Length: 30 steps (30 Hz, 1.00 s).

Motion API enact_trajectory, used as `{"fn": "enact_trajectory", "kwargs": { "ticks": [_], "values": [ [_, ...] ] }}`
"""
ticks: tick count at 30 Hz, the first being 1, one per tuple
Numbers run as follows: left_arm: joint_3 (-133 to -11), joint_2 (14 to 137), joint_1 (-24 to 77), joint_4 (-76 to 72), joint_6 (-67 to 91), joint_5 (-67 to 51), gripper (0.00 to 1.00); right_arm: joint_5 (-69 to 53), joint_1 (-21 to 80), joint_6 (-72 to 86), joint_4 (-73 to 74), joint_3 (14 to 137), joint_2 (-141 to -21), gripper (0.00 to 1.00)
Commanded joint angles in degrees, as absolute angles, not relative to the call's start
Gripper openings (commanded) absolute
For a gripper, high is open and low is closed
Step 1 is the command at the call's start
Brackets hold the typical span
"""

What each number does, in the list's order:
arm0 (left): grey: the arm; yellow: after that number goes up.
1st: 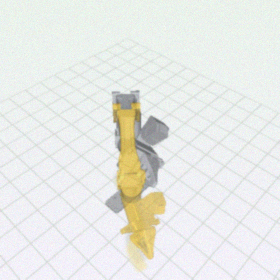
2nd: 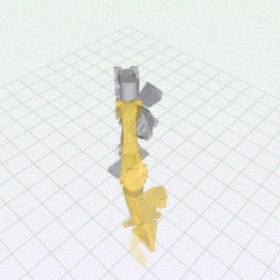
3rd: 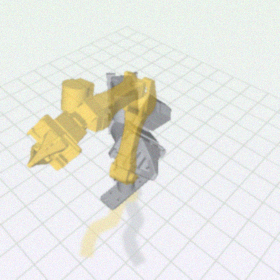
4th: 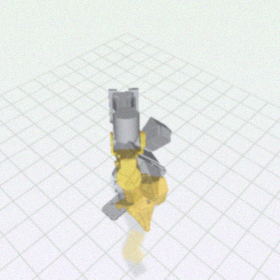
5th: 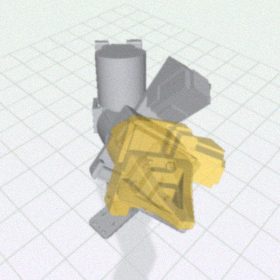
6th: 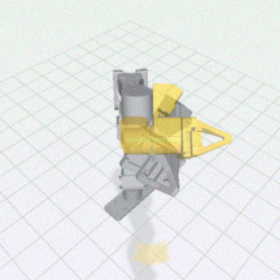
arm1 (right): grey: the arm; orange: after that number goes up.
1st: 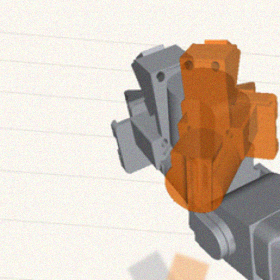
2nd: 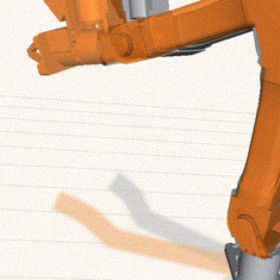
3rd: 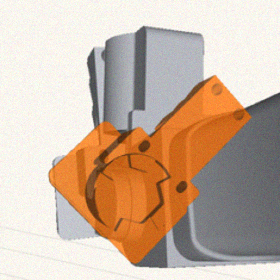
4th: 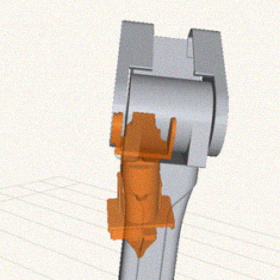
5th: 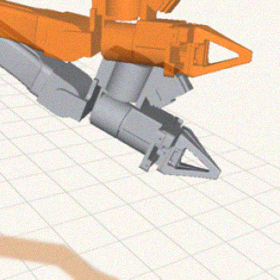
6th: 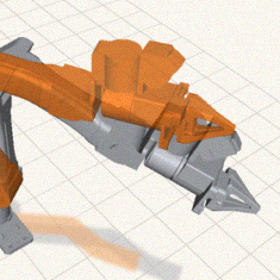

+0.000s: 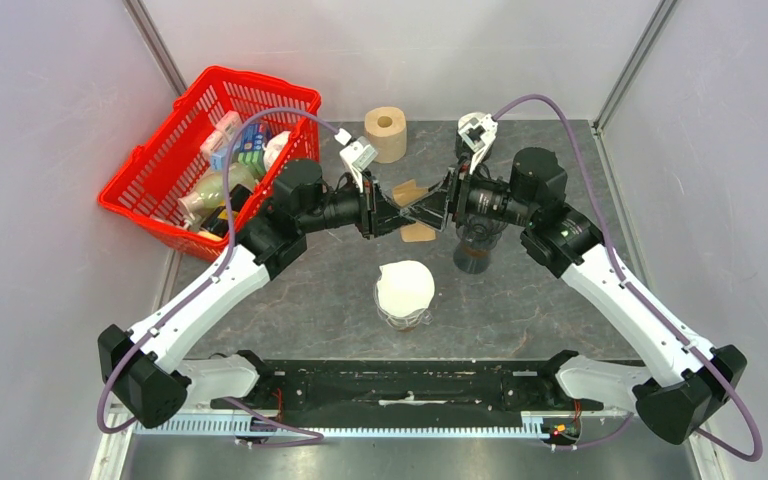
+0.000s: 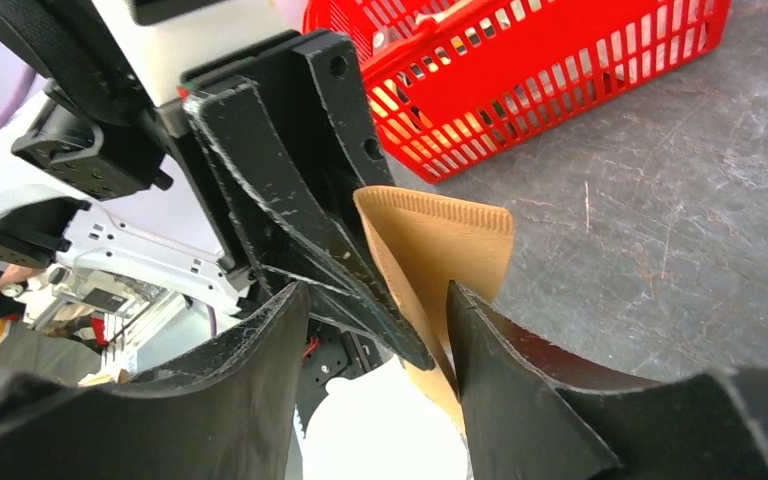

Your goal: Place the coffee filter in the dripper

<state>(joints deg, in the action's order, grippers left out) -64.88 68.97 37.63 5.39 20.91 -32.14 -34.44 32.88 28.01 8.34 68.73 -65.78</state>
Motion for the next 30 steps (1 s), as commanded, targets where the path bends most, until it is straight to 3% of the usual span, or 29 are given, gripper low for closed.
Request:
{"fn": "enact_trajectory", "kwargs": {
  "ticks": [1, 16, 23, 26, 28, 29, 30],
  "values": [
    [-66.69, 68.39, 37.62, 3.15, 18.26, -36.05, 0.28, -33.42, 32.78, 24.69, 11.06, 71.72, -65.4, 0.6],
    [-68.48, 70.31, 37.6, 6.46, 15.57, -40.09, 0.29, -35.69, 32.78, 23.61, 10.58, 72.33, -65.22, 0.34],
    [-68.29, 69.98, 37.54, 6.64, 14.98, -39.99, 0.3, -32.05, 32.83, 24.56, 10.89, 71.57, -63.87, 0.0],
    [-67.96, 69.12, 37.56, 6.69, 14.7, -39.22, 0.45, -29.39, 32.82, 24.59, 11.5, 71.46, -63.08, 0.0],
    [-67.52, 68.12, 37.53, 6.79, 14.68, -37.12, 0.74, -27.25, 32.79, 24.47, 12.38, 71.63, -62.25, 0.0],
    [-67.19, 67.31, 37.53, 6.86, 14.78, -35.46, 0.82, -25.82, 32.79, 24.2, 13.16, 71.71, -61.74, 0.0],
    [-66.84, 66.59, 37.53, 6.9, 15.21, -32.69, 0.84, -24.45, 32.78, 24.04, 13.8, 71.81, -61.18, 0.0]
  ]
}}
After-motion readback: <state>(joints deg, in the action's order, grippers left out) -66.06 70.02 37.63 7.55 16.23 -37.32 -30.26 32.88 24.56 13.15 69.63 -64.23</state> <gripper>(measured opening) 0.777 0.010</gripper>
